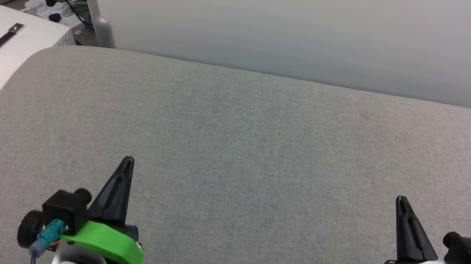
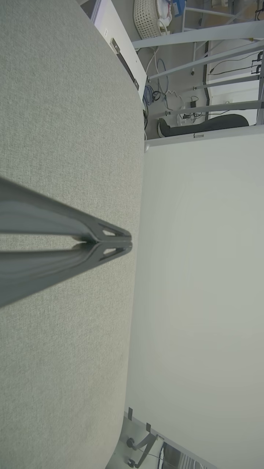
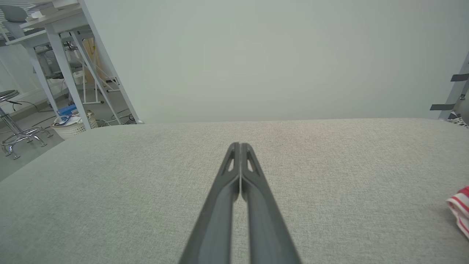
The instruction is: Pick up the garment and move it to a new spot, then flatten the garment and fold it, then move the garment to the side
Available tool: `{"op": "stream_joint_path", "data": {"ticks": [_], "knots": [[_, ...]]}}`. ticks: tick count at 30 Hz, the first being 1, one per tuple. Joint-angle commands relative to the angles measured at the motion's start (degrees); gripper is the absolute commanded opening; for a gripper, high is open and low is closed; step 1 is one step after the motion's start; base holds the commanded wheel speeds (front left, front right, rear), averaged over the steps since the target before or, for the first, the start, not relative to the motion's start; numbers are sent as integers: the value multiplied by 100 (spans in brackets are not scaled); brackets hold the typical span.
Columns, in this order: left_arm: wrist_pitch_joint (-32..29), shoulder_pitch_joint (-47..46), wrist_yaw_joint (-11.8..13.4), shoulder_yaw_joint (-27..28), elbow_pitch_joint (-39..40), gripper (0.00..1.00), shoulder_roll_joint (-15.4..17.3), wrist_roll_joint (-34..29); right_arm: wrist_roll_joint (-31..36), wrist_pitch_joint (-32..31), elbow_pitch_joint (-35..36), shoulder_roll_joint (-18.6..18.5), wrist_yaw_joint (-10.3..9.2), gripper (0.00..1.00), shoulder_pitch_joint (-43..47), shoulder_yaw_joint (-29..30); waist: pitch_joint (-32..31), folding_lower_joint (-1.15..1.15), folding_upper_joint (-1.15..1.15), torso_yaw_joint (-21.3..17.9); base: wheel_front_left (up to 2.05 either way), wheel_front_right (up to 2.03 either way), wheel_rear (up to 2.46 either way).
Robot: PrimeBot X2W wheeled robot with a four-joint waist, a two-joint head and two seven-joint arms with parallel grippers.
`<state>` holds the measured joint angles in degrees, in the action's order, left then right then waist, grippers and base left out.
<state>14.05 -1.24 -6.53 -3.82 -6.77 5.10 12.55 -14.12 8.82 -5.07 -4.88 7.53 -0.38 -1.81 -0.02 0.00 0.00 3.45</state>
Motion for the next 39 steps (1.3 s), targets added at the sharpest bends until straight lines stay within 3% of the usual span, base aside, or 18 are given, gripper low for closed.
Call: {"op": "stream_joint_path", "data": {"ticks": [1,39], "knots": [[-34,7,30,17,37,0,-13,-70,69,-28,27,7,0,0,2,7,0,0,0,-4,0,0,0],[-494,47,240,140,252,0,-83,-468,520,-315,188,72,-2,0,14,65,1,0,0,-119,0,0,0]]}}
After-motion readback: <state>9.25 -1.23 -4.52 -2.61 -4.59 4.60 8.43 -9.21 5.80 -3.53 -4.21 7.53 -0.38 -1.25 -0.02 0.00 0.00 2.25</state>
